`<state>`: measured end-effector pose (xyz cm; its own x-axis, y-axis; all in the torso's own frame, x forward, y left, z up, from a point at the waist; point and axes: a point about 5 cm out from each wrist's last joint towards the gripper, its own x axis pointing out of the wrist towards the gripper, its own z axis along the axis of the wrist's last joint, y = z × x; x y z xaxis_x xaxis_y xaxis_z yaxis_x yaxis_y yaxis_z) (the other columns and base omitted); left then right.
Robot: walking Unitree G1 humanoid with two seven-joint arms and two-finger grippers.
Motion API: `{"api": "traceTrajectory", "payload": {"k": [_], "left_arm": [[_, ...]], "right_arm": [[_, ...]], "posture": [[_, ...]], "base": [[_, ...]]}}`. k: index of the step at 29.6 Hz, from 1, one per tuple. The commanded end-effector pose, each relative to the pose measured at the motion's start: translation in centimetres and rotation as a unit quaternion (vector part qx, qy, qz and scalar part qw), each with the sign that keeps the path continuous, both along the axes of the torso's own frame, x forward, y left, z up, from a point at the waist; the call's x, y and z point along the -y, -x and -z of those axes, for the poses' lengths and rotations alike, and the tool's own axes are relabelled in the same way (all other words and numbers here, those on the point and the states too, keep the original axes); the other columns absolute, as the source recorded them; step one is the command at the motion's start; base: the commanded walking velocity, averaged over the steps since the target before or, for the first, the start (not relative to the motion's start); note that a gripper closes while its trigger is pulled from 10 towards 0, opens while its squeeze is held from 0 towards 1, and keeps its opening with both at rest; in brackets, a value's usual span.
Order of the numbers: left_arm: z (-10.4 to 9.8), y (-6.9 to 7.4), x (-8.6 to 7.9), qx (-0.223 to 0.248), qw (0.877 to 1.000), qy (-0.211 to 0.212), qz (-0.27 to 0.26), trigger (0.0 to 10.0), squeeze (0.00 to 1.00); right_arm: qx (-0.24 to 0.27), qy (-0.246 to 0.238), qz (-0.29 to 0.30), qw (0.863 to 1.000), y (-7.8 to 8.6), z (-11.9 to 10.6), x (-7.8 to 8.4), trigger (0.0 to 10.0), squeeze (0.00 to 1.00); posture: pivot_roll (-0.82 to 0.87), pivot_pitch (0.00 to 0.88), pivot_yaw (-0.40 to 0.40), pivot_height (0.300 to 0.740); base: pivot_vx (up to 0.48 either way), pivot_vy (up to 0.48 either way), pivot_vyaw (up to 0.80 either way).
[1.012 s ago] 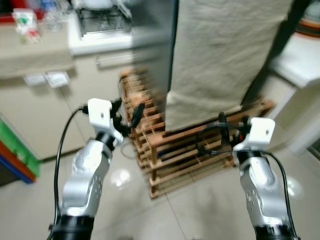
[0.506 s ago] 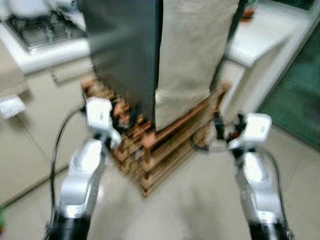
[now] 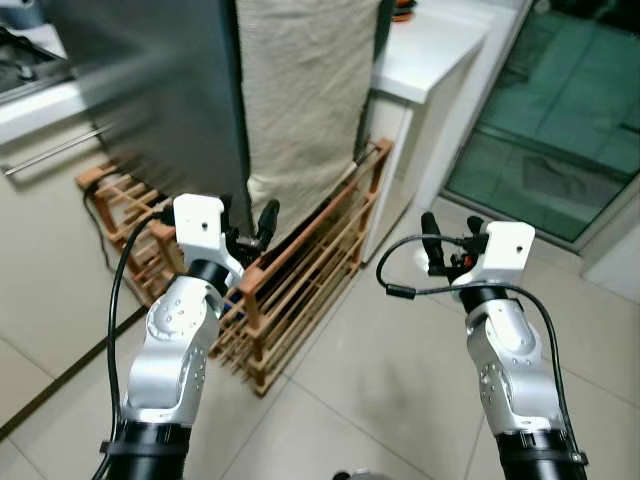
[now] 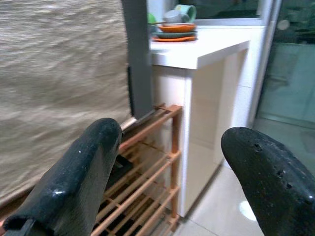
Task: Restocking fridge
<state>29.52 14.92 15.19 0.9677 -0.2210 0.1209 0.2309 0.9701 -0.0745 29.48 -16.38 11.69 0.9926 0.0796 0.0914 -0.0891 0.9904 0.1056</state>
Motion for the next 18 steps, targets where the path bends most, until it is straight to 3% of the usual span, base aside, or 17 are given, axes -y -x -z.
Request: {"api": "traceTrajectory", "payload": {"k": [1, 6, 11, 18], "left_arm": [[0.30, -0.03, -0.24, -0.010, 1.000, 0.000, -0.005, 10.0, 0.00], [-0.18, -0.06, 0.48, 0.010, 0.999, -0.044, 0.014, 10.0, 0.00], [-0.58, -0.58, 0.14, 0.015, 1.000, -0.023, -0.012, 10.0, 0.00], [-0.52, -0.68, 0.66, 0.009, 0.999, -0.032, -0.012, 10.0, 0.00]], "right_arm": [[0.006, -0.004, 0.000, 1.000, -0.16, -0.16, 0.02, 10.0, 0.00], [0.005, -0.003, -0.004, 1.000, -0.10, -0.03, -0.05, 10.0, 0.00], [0.005, -0.001, -0.005, 1.000, -0.02, -0.03, 0.11, 10.0, 0.00], [0.010, -0.001, -0.001, 1.000, -0.02, -0.13, 0.17, 10.0, 0.00]], "posture": [[0.01, 0.000, -0.042, 0.740], [0.00, 0.000, -0.044, 0.740], [0.00, 0.000, -0.049, 0.740], [0.00, 0.000, -0.047, 0.740]], "base": [[0.000, 0.480, -0.76], [0.000, 0.478, -0.76], [0.000, 0.450, -0.76], [0.000, 0.000, -0.75]]}}
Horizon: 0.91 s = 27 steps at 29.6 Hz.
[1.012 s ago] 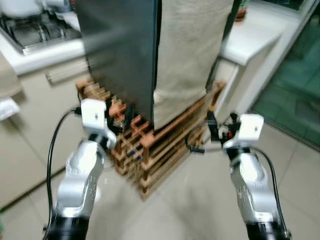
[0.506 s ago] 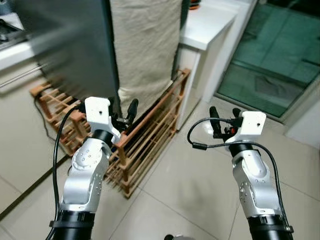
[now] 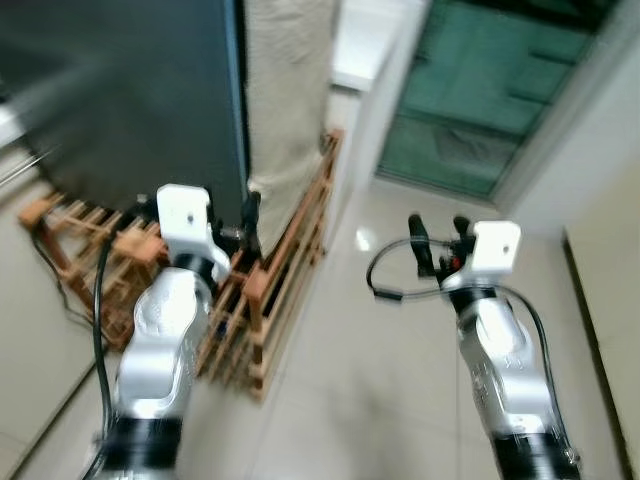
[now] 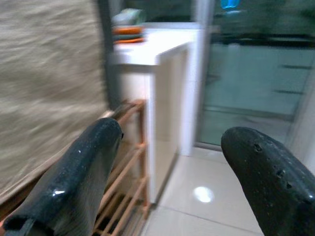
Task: Restocking fridge
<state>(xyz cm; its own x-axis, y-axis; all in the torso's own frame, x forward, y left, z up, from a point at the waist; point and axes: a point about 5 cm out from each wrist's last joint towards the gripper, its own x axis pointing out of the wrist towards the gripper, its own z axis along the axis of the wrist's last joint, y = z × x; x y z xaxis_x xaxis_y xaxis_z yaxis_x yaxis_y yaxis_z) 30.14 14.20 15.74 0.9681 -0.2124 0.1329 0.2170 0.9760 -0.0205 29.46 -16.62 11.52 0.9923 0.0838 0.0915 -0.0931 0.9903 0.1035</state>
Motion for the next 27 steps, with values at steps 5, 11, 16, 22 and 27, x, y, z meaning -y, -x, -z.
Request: {"api": "traceTrajectory", "payload": {"k": [5, 11, 16, 22, 27], "left_arm": [[-0.7, 0.0, -0.7, 0.005, 0.999, 0.038, -0.034, 10.0, 0.00], [-1.9, 1.0, -0.3, 0.031, 0.998, 0.035, -0.033, 10.0, 0.00], [-2.2, 0.3, 0.2, 0.030, 0.998, 0.047, -0.038, 10.0, 0.00], [-2.9, 1.0, -0.5, 0.045, 0.998, 0.037, -0.038, 10.0, 0.00], [-2.2, 4.3, -1.7, 0.045, 0.998, 0.015, -0.027, 10.0, 0.00]], "right_arm": [[0.056, 0.003, 0.025, 0.998, 0.1, -2.2, 0.3, 10.0, 0.00], [0.089, 0.005, 0.064, 0.994, 1.0, -3.7, 1.5, 10.0, 0.00], [0.073, 0.007, 0.052, 0.996, 0.6, -3.2, 1.1, 10.0, 0.00], [0.106, 0.016, 0.057, 0.993, 1.2, -4.8, 1.3, 10.0, 0.00], [0.122, 0.031, 0.065, 0.990, 4.0, -5.6, 1.9, 10.0, 0.00]], "posture": [[-0.01, 0.000, -0.036, 0.740], [-0.01, 0.000, -0.035, 0.740], [-0.03, 0.000, -0.037, 0.740], [-0.02, 0.000, -0.039, 0.740], [-0.02, 0.000, -0.046, 0.740]], "base": [[0.000, 0.000, 0.00], [0.000, 0.000, 0.00], [0.000, 0.000, 0.00], [0.000, 0.000, 0.00], [0.000, 0.000, 0.00]]}}
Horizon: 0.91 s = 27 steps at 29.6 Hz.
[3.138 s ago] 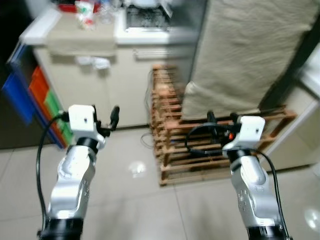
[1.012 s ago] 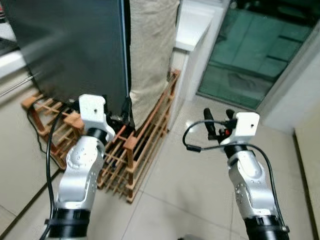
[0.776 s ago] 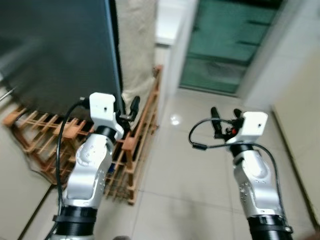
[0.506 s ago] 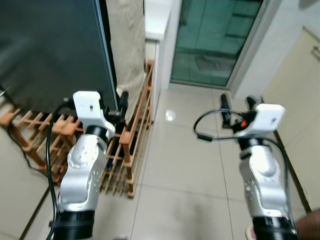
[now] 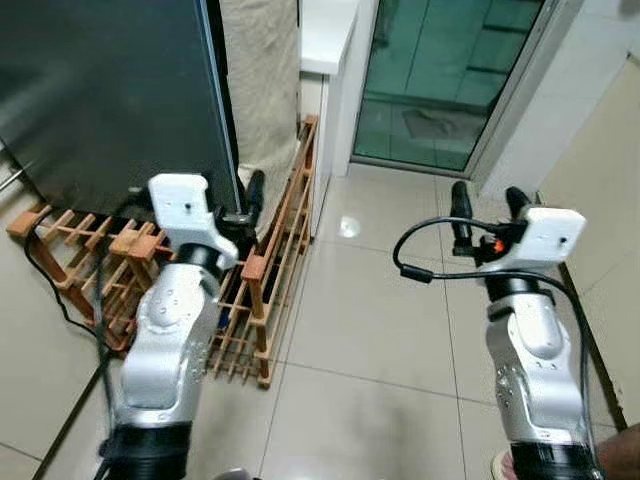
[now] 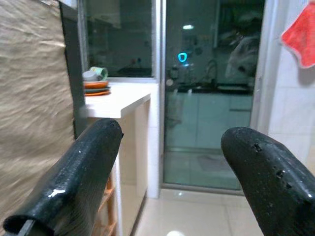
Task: Restocking fridge
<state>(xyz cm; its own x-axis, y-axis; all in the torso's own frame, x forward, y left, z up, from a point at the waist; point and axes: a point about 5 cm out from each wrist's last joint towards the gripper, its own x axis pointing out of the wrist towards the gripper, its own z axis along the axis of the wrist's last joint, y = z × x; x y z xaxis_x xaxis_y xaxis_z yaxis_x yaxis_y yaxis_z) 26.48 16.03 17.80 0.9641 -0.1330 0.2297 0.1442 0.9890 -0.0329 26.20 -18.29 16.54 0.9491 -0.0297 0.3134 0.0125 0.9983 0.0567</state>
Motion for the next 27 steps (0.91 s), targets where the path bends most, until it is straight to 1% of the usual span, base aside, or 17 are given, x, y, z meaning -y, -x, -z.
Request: {"api": "traceTrajectory", "payload": {"k": [1, 2, 4, 5, 6, 7, 8, 9, 10, 11, 13, 16, 19, 21, 24, 27], "left_arm": [[0.2, 0.6, 0.3, -0.010, 1.000, 0.007, 0.005, 10.0, 0.00], [0.3, 0.5, 0.4, -0.015, 1.000, 0.013, 0.001, 10.0, 0.00], [-0.1, 0.2, 0.7, -0.005, 1.000, 0.022, -0.001, 10.0, 0.00], [-0.7, 0.0, 0.9, 0.010, 1.000, 0.028, -0.002, 10.0, 0.00], [-0.7, 0.0, 0.9, 0.010, 1.000, 0.028, -0.002, 10.0, 0.00], [-2.0, -0.3, 0.9, 0.045, 0.998, 0.040, -0.012, 10.0, 0.00], [-2.4, -0.3, 0.7, 0.054, 0.997, 0.044, -0.019, 10.0, 0.00], [-2.3, -0.4, 0.5, 0.053, 0.997, 0.045, -0.025, 10.0, 0.00], [-2.3, -0.4, 0.5, 0.053, 0.997, 0.045, -0.025, 10.0, 0.00], [-2.0, -0.4, 0.4, 0.046, 0.997, 0.051, -0.027, 10.0, 0.00], [-1.6, -0.4, 0.5, 0.040, 0.997, 0.063, -0.027, 10.0, 0.00], [-1.1, -0.4, 0.7, 0.029, 0.997, 0.060, -0.023, 10.0, 0.00], [-0.5, -0.6, 1.5, 0.010, 0.999, 0.033, 0.006, 10.0, 0.00], [-0.5, -0.6, 1.7, 0.015, 0.999, 0.023, 0.018, 10.0, 0.00], [-0.9, -0.7, 1.9, 0.023, 0.999, 0.019, 0.020, 10.0, 0.00], [-1.1, -0.7, 1.9, 0.028, 0.999, 0.019, 0.016, 10.0, 0.00]], "right_arm": [[0.008, 0.013, 0.007, 1.000, 1.1, -0.6, 0.2, 10.0, 0.00], [0.009, 0.012, 0.009, 1.000, 1.2, -0.5, 0.2, 10.0, 0.00], [0.012, 0.007, 0.012, 1.000, 1.3, -0.6, 0.3, 10.0, 0.00], [0.021, 0.000, 0.015, 1.000, 1.1, -0.9, 0.3, 10.0, 0.00], [0.021, 0.000, 0.015, 1.000, 1.1, -0.9, 0.3, 10.0, 0.00], [0.034, -0.009, 0.016, 0.999, 0.8, -1.4, 0.4, 10.0, 0.00], [0.035, -0.014, 0.016, 0.999, 0.7, -1.5, 0.4, 10.0, 0.00], [0.025, -0.029, 0.022, 0.999, 0.5, -1.1, 0.6, 10.0, 0.00], [0.025, -0.029, 0.022, 0.999, 0.5, -1.1, 0.6, 10.0, 0.00], [0.013, -0.043, 0.027, 0.999, 0.5, -0.7, 0.8, 10.0, 0.00], [0.005, -0.054, 0.032, 0.998, 0.4, -0.4, 0.9, 10.0, 0.00], [0.001, -0.049, 0.031, 0.998, 0.3, -0.2, 0.8, 10.0, 0.00], [-0.002, -0.033, 0.016, 0.999, 0.1, -0.2, 0.4, 10.0, 0.00], [-0.004, -0.031, 0.012, 0.999, 0.0, -0.1, 0.3, 10.0, 0.00], [-0.008, -0.021, 0.003, 1.000, -0.3, 0.1, 0.1, 10.0, 0.00], [-0.009, -0.021, 0.004, 1.000, -0.5, 0.1, 0.2, 10.0, 0.00]], "posture": [[-0.01, 0.000, -0.053, 0.740], [-0.01, 0.000, -0.055, 0.740], [-0.01, 0.000, -0.058, 0.740], [-0.01, 0.000, -0.056, 0.740], [-0.01, 0.000, -0.056, 0.740], [-0.02, 0.000, -0.052, 0.740], [-0.02, 0.000, -0.052, 0.740], [-0.02, 0.000, -0.050, 0.740], [-0.02, 0.000, -0.050, 0.740], [-0.02, 0.000, -0.044, 0.740], [-0.03, 0.000, -0.041, 0.740], [-0.03, 0.000, -0.039, 0.740], [-0.03, 0.000, -0.039, 0.740], [-0.03, 0.000, -0.039, 0.740], [-0.03, 0.000, -0.033, 0.740], [-0.03, 0.000, -0.031, 0.740]], "base": [[0.000, 0.000, 0.00], [0.000, 0.000, 0.00], [0.000, 0.000, 0.00], [0.000, 0.000, 0.00], [0.000, 0.000, 0.00], [0.000, 0.000, 0.00], [0.000, 0.000, 0.00], [0.000, 0.000, 0.00], [0.000, 0.000, 0.00], [0.000, 0.000, 0.00], [0.000, 0.000, 0.00], [0.000, 0.000, 0.00], [0.000, 0.000, 0.00], [0.000, 0.000, 0.00], [0.445, 0.000, 0.00], [0.480, 0.000, 0.00]]}}
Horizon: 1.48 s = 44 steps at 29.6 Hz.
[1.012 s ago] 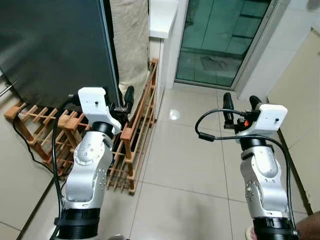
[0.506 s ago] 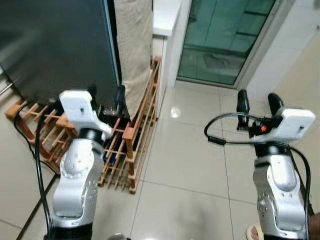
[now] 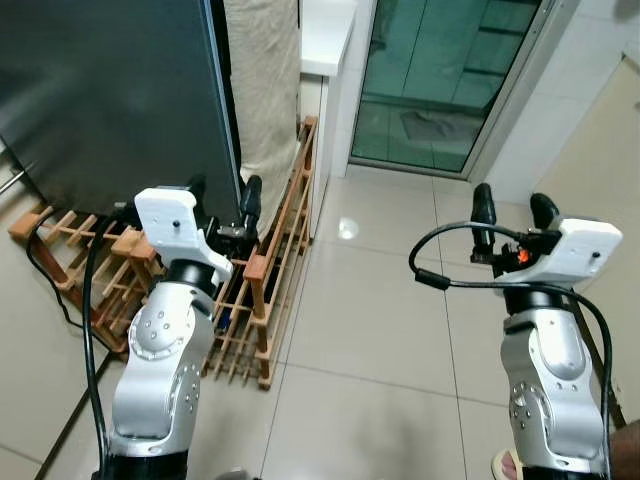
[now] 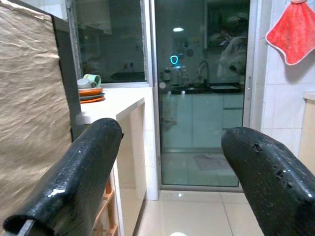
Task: Restocking fridge
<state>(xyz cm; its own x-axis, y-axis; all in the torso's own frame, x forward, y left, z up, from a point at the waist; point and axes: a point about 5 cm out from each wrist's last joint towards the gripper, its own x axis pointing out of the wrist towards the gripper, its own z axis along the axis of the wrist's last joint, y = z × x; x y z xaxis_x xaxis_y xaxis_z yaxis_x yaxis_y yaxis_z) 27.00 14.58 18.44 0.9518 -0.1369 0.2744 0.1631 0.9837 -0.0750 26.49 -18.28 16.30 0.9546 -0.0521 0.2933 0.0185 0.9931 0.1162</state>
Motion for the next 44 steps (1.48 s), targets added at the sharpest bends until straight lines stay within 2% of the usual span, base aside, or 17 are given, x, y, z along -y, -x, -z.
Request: {"api": "traceTrajectory", "payload": {"k": [1, 7, 9, 18, 29, 37, 40, 44], "left_arm": [[-0.5, -0.2, 0.4, 0.010, 1.000, -0.005, 0.008, 10.0, 0.00], [-0.8, 0.0, 0.2, 0.020, 1.000, -0.006, 0.007, 10.0, 0.00], [-1.1, 0.3, 0.0, 0.026, 1.000, -0.001, 0.002, 10.0, 0.00], [-1.3, 0.3, -0.1, 0.036, 0.999, 0.007, -0.007, 10.0, 0.00], [-1.4, 0.0, -0.7, 0.032, 0.999, 0.016, -0.027, 10.0, 0.00], [-1.6, -1.5, -1.2, 0.019, 0.998, 0.003, -0.063, 10.0, 0.00], [-1.8, -3.1, -1.5, 0.012, 0.996, 0.000, -0.087, 10.0, 0.00], [-2.5, -4.2, -0.8, 0.020, 0.997, 0.005, -0.072, 10.0, 0.00]], "right_arm": [[0.000, 0.009, 0.001, 1.000, -0.2, -0.1, 0.2, 10.0, 0.00], [0.010, 0.015, -0.006, 1.000, -0.2, -0.5, 0.0, 10.0, 0.00], [0.025, 0.031, -0.003, 0.999, 0.0, -0.9, 0.2, 10.0, 0.00], [0.021, 0.035, -0.016, 0.999, -0.4, -0.8, -0.3, 10.0, 0.00], [0.018, 0.036, -0.028, 0.999, -0.6, -0.6, -0.6, 10.0, 0.00], [0.016, 0.036, -0.039, 0.998, -1.0, -0.5, -0.8, 10.0, 0.00], [0.016, 0.035, -0.042, 0.998, -1.3, -0.5, -1.0, 10.0, 0.00], [0.021, 0.036, -0.048, 0.998, -1.6, -0.8, -1.3, 10.0, 0.00]], "posture": [[-0.03, 0.000, -0.031, 0.740], [-0.03, 0.000, -0.034, 0.740], [-0.03, 0.000, -0.037, 0.740], [-0.02, 0.000, -0.043, 0.740], [-0.02, 0.000, -0.046, 0.740], [-0.03, 0.000, -0.041, 0.740], [-0.03, 0.000, -0.039, 0.740], [-0.04, 0.000, -0.030, 0.740]], "base": [[0.480, 0.000, 0.00], [0.480, 0.000, 0.00], [0.472, 0.000, 0.00], [0.464, 0.000, 0.00], [0.000, 0.000, 0.00], [0.000, 0.000, 0.00], [0.000, 0.000, 0.00], [0.000, 0.000, 0.00]]}}
